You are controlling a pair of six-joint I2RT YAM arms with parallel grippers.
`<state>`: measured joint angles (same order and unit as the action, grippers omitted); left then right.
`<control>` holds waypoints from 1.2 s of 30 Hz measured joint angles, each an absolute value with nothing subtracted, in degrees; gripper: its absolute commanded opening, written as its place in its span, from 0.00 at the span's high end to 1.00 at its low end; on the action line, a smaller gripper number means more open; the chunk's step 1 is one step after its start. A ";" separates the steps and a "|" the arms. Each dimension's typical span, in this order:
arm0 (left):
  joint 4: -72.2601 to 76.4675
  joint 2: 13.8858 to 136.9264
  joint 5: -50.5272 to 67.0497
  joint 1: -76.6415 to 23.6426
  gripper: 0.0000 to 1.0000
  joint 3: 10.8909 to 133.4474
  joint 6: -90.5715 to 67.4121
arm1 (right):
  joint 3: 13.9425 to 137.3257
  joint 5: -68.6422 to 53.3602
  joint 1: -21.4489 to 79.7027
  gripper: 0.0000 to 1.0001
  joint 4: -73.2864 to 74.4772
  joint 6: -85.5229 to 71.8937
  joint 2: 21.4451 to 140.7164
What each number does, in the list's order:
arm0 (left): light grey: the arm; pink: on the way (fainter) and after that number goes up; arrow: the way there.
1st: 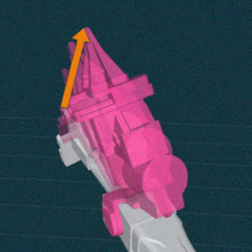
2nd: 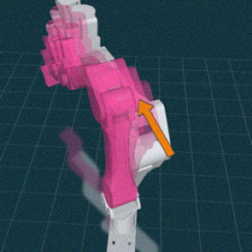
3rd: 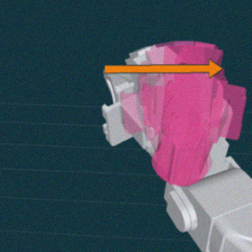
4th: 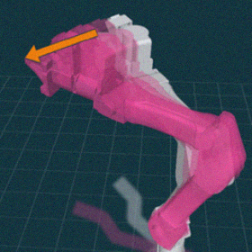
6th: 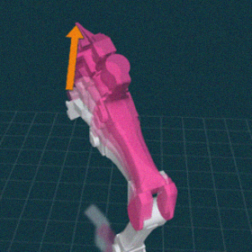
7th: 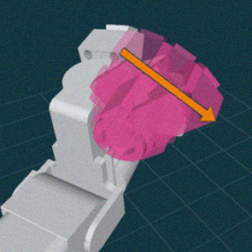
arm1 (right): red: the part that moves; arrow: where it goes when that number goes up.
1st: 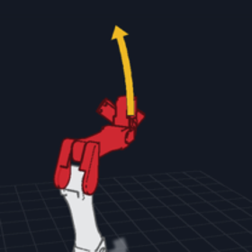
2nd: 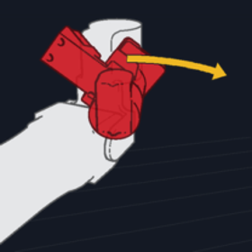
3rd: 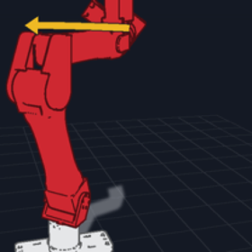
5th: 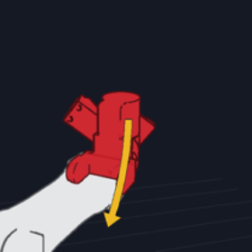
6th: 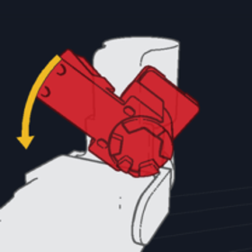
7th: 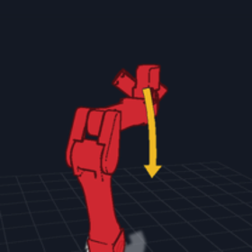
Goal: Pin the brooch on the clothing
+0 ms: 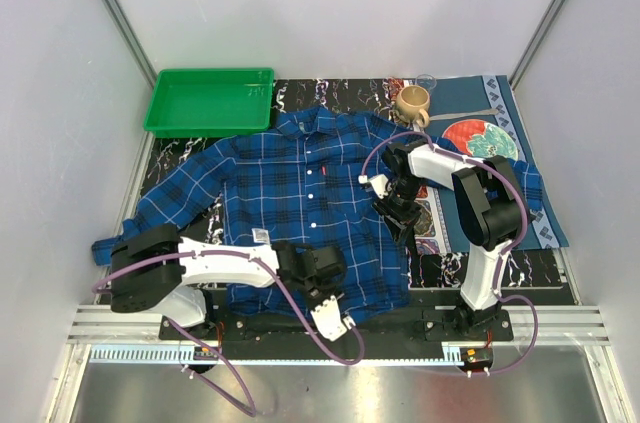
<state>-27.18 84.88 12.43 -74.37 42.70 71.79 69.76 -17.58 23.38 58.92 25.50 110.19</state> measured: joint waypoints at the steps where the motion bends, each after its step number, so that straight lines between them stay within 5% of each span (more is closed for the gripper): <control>1: -27.51 84.82 12.53 -74.32 0.85 42.94 71.77 | 69.76 -17.56 23.38 0.57 58.92 25.50 110.19; 22: -42.83 73.47 19.29 -70.91 0.94 48.53 72.55 | 69.80 -17.32 23.40 0.57 58.87 25.23 110.19; 30: -48.31 70.48 21.50 -70.70 0.55 46.78 74.59 | 69.84 -16.80 23.64 0.57 58.87 25.23 110.19; 36: -52.34 66.59 22.90 -61.54 0.43 46.81 72.05 | 69.87 -16.58 23.64 0.57 59.11 25.26 110.00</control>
